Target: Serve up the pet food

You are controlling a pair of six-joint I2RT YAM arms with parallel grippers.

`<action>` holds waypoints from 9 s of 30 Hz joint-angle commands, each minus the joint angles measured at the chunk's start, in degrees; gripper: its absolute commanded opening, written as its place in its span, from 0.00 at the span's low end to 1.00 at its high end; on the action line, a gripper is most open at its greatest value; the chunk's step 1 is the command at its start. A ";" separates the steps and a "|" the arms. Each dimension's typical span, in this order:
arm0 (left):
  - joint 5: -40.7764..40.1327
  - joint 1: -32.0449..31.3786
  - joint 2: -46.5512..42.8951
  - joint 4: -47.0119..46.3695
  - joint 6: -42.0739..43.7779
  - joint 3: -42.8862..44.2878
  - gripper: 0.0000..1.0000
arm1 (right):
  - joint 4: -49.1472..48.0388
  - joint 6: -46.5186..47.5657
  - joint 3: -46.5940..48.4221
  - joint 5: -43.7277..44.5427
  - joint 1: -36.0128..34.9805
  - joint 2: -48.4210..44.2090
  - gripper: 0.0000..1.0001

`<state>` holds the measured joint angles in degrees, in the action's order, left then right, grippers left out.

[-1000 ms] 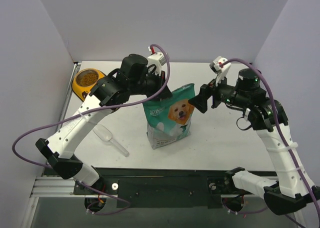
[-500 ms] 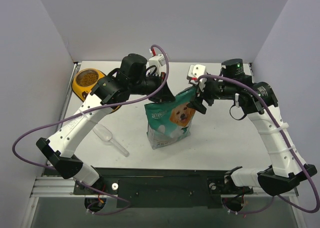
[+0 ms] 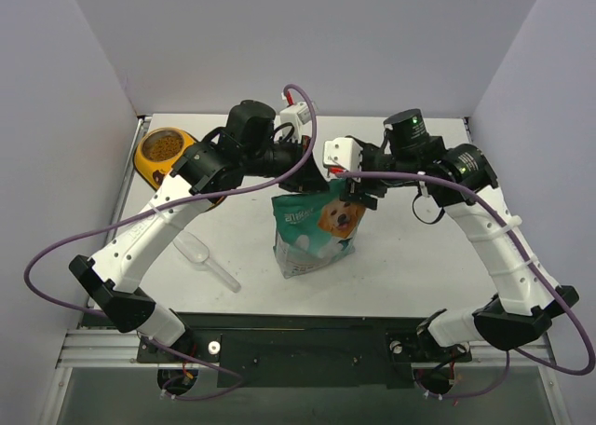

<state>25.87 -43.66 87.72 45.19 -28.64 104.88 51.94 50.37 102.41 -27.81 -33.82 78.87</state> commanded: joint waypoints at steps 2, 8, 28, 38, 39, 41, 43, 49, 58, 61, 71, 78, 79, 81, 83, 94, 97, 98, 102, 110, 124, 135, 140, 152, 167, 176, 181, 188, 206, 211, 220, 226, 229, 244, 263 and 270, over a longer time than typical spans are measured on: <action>1.99 0.33 -0.36 -5.20 -0.71 0.33 0.00 | 4.22 4.20 2.62 1.62 -5.28 1.98 0.50; 2.70 0.42 -0.45 -4.76 -0.71 0.59 0.00 | 4.57 6.66 6.22 5.04 -8.10 5.06 0.40; -7.49 0.68 -4.66 -1.86 7.54 -3.19 0.41 | 1.49 7.64 1.91 12.62 -8.63 1.46 0.00; -13.03 -2.91 -6.86 0.60 18.51 -4.85 0.48 | 2.20 6.67 2.62 7.69 -5.91 1.72 0.00; -13.73 -3.62 -7.12 0.51 20.89 -5.38 0.48 | 2.11 6.67 2.62 7.69 -5.82 1.72 0.00; -16.72 -5.90 -8.27 -1.05 23.79 -7.66 0.50 | 1.67 6.23 2.44 7.16 -5.64 1.55 0.00; -18.83 -7.92 -9.58 -3.77 26.17 -10.65 0.50 | 0.80 5.44 2.18 6.81 -5.46 1.55 0.00; -27.86 -11.53 -13.71 -13.18 33.55 -19.52 0.42 | -1.14 4.04 1.04 6.19 -5.64 1.11 0.00; -21.58 -10.32 -16.53 -11.88 33.32 -19.98 0.00 | -2.20 3.59 -1.33 4.00 -4.06 0.06 0.00; -11.75 -7.76 -16.88 -14.85 29.00 -20.41 0.00 | -1.93 3.68 -2.48 2.86 -4.23 -0.21 0.11; 0.50 -3.36 -17.59 -23.74 17.92 -23.58 0.00 | -1.93 4.38 -1.08 7.85 -10.82 2.07 0.31; -4.76 -1.69 -20.83 -20.06 16.77 -25.77 0.14 | -2.02 6.50 -1.60 14.02 -10.39 1.38 0.00; -5.30 -1.69 -21.36 -18.75 17.13 -26.13 0.26 | -2.02 6.32 -1.43 12.27 -9.43 1.20 0.00; -7.32 -1.69 -22.59 -17.42 17.30 -27.45 0.40 | -2.02 5.71 -0.72 9.81 -8.20 0.85 0.00; -8.55 -1.78 -23.47 -16.98 17.31 -28.41 0.45 | -2.02 5.35 -0.28 9.01 -7.84 0.85 0.00; -10.40 -1.43 -23.82 -17.76 17.14 -26.75 0.00 | -7.72 -4.65 -1.60 15.12 -8.62 0.85 0.00; -8.56 -0.03 -25.49 -21.18 11.71 -27.88 0.00 | -17.27 -23.20 -4.14 25.49 -9.85 0.58 0.00; -8.12 0.67 -26.28 -21.89 10.20 -28.06 0.00 | -18.97 -28.26 -4.50 34.75 -10.38 0.58 0.00; -8.37 0.94 -27.34 -22.08 4.40 -28.15 0.00 | -16.37 -32.91 -2.48 40.49 -11.44 0.59 0.00; -10.58 1.65 -28.04 -18.90 2.90 -28.32 0.00 | -15.32 -29.72 -3.71 48.83 -6.45 -2.06 0.00; -9.87 1.65 -29.63 -19.35 3.68 -29.38 0.00 | -10.37 -26.02 -3.01 54.18 0.16 -3.37 0.22; -8.73 1.65 -30.42 -23.83 0.88 -31.84 0.00 | -7.91 -39.51 2.96 38.97 0.69 -7.50 0.51; -10.14 1.82 -30.24 -26.28 -6.15 -33.42 0.00 | -8.69 -50.37 1.40 29.96 1.74 -8.73 0.66; 5.06 10.52 -29.89 -42.99 -24.35 -43.09 0.00 | -27.95 -57.67 -14.53 -22.53 17.91 -9.00 0.90; 13.59 11.31 -26.47 -37.46 -8.37 -38.17 0.00 | -29.53 -52.57 -18.04 -32.91 18.88 -2.23 0.76; 27.11 15.70 -20.15 -37.10 -6.86 -33.69 0.00 | -71.32 -84.22 -28.22 -39.59 20.89 -1.88 0.33; 34.23 18.52 -16.45 -39.98 -5.18 -31.76 0.00 | -95.73 -107.34 -34.36 -36.89 23.80 -1.44 0.00; 41.63 25.90 -13.81 -53.26 -14.32 -34.39 0.00 | -76.34 -104.11 -39.13 -26.62 25.74 -11.36 0.00; 21.88 18.88 -27.25 -38.93 1.51 -38.72 0.00 | -8.72 -32.06 -1.35 -10.51 3.80 -2.41 0.91; 21.68 15.01 -24.45 -27.01 12.02 -32.38 0.00 | -7.12 -21.72 -0.90 -9.37 -1.24 -2.33 0.91; 22.30 14.13 -25.76 -20.58 21.43 -27.10 0.00 | 0.71 -14.43 9.74 0.46 -5.19 1.91 1.00; 24.05 13.78 -25.32 -21.37 25.38 -23.50 0.00 | -0.70 -19.06 11.14 -0.55 -10.82 4.00 0.98; 26.51 13.78 -24.71 -21.54 27.93 -22.09 0.00 | -0.35 -19.18 12.37 -0.93 -12.23 5.68 0.96; 30.03 13.78 -26.37 -28.73 31.02 -26.91 0.00 | 0.70 -12.14 11.85 2.59 -14.08 10.78 0.77; 13.59 14.22 -31.66 -38.86 25.39 -37.90 0.50 | 2.02 -11.43 10.70 14.98 -13.81 6.47 0.00; 20.97 14.66 -28.04 -38.69 25.66 -38.52 0.44 | 3.60 -11.61 14.22 13.67 -12.14 7.18 0.00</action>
<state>42.89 -29.50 58.70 8.29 -3.40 67.59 54.76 38.65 111.94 -17.78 -47.51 87.09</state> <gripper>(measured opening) 0.458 0.009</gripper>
